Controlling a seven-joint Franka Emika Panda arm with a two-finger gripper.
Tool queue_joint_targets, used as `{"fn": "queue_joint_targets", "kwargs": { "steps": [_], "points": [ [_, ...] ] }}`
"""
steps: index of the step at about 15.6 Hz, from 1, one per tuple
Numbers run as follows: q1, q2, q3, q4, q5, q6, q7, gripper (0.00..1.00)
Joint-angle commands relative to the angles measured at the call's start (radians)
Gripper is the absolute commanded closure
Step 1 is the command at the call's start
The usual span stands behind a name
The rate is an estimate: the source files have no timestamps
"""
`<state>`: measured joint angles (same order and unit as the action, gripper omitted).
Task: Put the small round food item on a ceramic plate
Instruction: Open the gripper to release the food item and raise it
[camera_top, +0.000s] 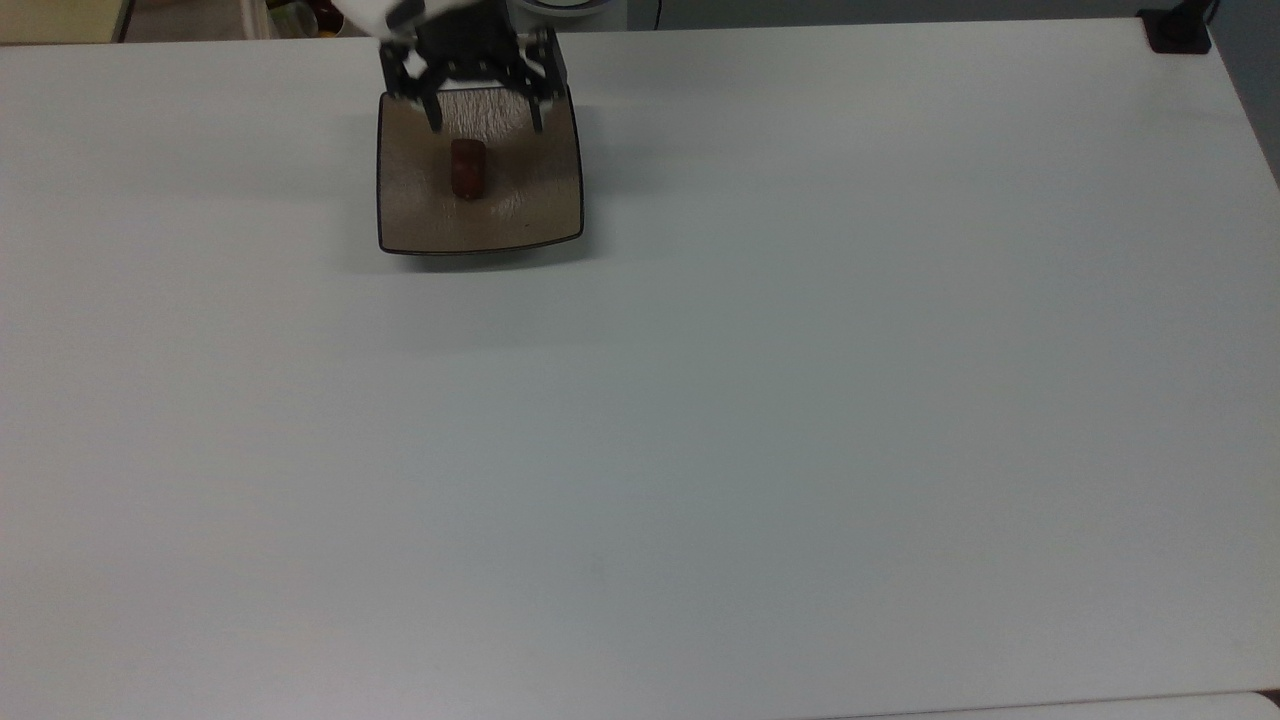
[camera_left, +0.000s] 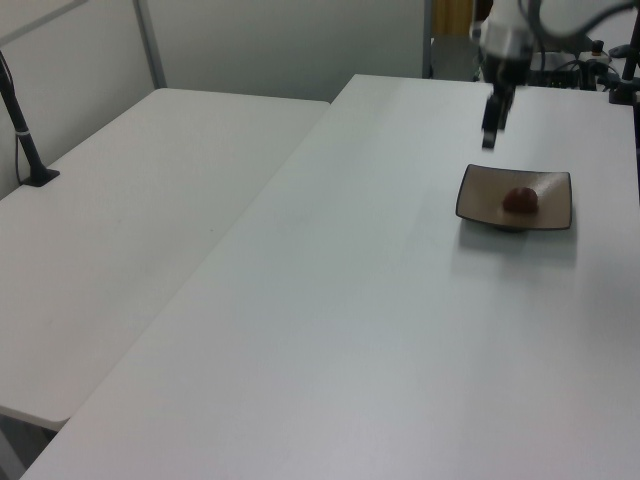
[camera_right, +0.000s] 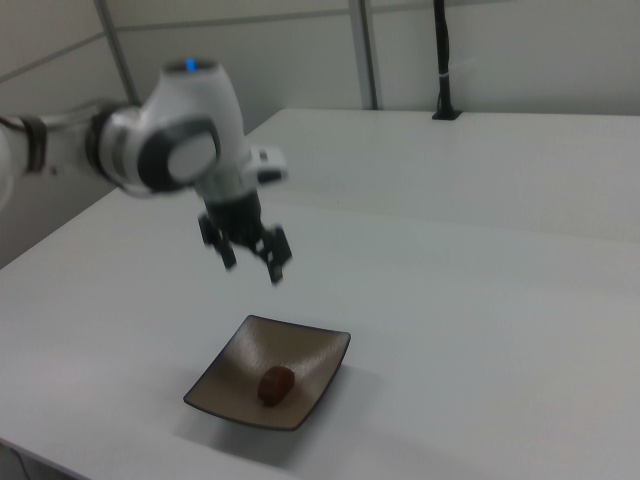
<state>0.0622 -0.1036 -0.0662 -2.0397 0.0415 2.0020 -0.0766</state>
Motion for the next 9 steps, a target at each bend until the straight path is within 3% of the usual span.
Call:
{"fn": "queue_joint_targets", "kwargs": {
  "steps": [1, 5, 9],
  "points": [
    [0.004, 0.012, -0.004, 0.241, 0.018, -0.187, 0.015, 0.00],
    [0.044, 0.019, -0.001, 0.366, 0.023, -0.250, 0.012, 0.00],
    [0.045, 0.050, 0.022, 0.388, 0.073, -0.278, 0.018, 0.00]
  ]
}}
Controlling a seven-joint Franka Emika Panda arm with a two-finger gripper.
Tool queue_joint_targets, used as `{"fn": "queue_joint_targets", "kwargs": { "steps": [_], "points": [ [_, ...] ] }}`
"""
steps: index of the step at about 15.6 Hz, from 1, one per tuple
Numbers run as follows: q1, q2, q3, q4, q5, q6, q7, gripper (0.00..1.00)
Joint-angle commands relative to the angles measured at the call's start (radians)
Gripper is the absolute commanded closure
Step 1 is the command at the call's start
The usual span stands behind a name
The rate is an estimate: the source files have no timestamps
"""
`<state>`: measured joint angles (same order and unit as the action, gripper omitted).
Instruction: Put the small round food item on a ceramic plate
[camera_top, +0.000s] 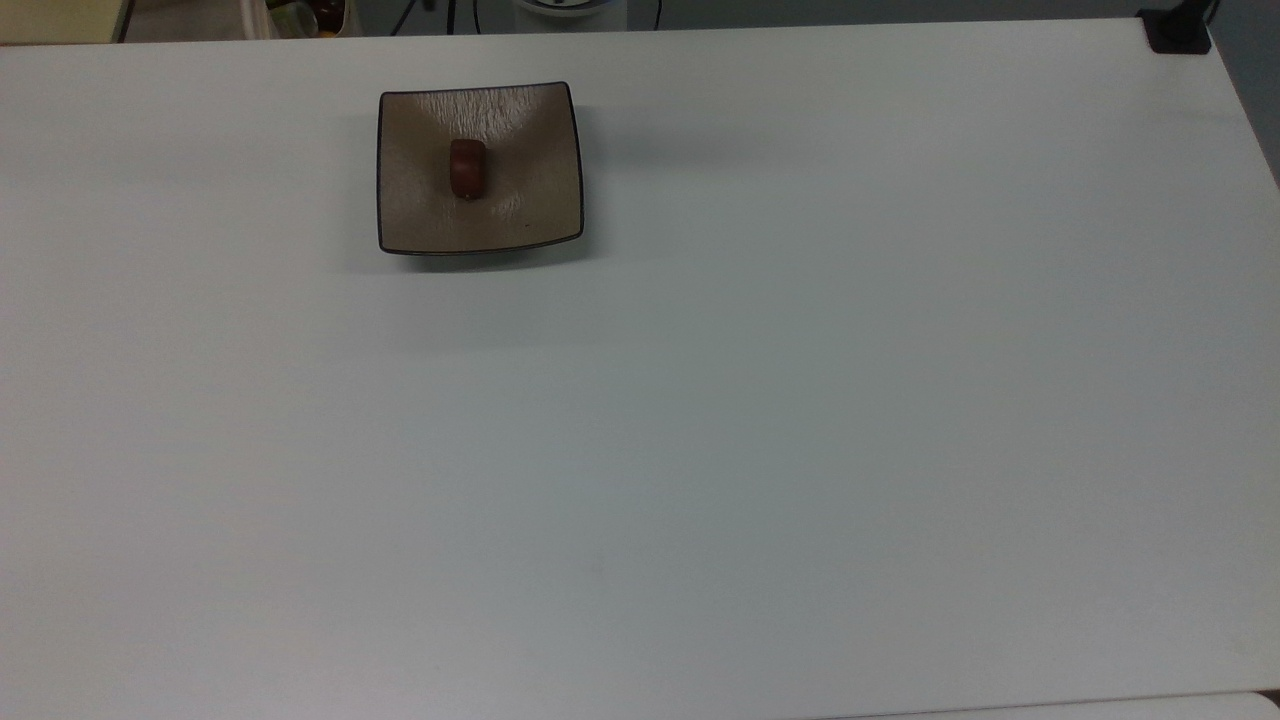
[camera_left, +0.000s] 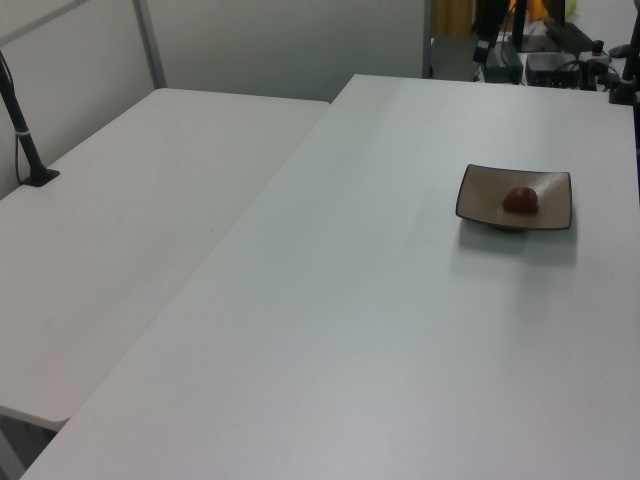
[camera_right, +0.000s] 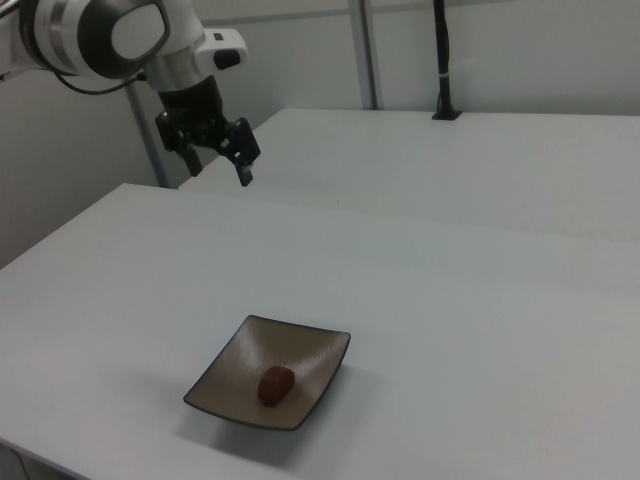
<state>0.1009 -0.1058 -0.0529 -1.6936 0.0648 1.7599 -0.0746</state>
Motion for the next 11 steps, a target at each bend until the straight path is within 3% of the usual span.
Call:
{"fn": "queue_joint_targets", "kwargs": {
  "steps": [1, 11],
  "points": [
    [0.003, 0.061, 0.040, 0.048, 0.056, -0.033, 0.027, 0.00],
    [0.008, 0.078, 0.051, 0.061, 0.056, -0.023, 0.009, 0.00]
  ]
}}
